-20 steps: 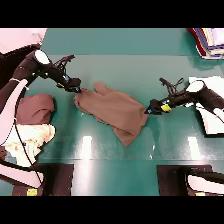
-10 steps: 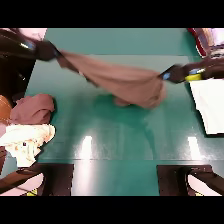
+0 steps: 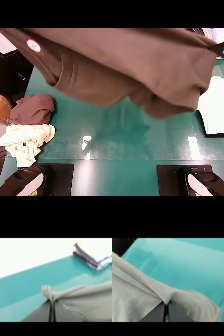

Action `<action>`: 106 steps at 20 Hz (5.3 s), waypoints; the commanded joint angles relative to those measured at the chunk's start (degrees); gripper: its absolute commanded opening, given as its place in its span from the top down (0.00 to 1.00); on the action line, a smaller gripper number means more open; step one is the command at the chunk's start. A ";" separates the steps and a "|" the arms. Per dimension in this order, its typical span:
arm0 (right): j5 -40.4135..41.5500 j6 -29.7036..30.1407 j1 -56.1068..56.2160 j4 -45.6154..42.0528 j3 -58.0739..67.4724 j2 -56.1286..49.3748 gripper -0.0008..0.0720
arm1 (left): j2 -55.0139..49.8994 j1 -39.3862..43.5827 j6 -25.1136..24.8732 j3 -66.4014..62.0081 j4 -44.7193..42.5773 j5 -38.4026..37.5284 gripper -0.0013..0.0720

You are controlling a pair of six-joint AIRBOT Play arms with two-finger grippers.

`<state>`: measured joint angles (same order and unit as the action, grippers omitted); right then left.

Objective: Fold the shirts.

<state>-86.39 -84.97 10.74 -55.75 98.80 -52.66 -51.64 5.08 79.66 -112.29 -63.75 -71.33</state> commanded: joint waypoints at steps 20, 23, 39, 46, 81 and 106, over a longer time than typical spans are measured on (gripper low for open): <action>6.32 10.78 -10.38 -4.28 -36.33 -16.63 0.20 | -6.03 -0.07 0.92 46.84 -14.43 -1.05 0.95; 9.46 15.85 -18.58 0.02 -47.84 -15.98 0.20 | -6.03 -0.07 0.94 46.84 -13.29 -0.35 0.95; 20.31 17.51 -7.56 3.21 -42.27 -30.21 0.96 | -5.84 -0.07 1.44 46.75 -12.41 1.18 0.95; 12.24 17.03 -13.79 3.19 -18.56 -8.22 0.97 | 1.16 -0.07 4.42 19.06 -16.87 0.20 0.95; -2.91 5.62 -14.67 2.32 11.52 -45.03 0.49 | -34.56 -7.78 5.35 20.50 -12.17 0.44 0.23; 2.32 11.08 -21.86 1.01 -36.65 -10.21 0.49 | -12.02 -10.40 2.38 73.40 2.95 10.80 0.95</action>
<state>-82.08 -73.78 -7.90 -53.91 65.17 -64.95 -64.07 -5.30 83.46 -36.84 -61.71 -58.22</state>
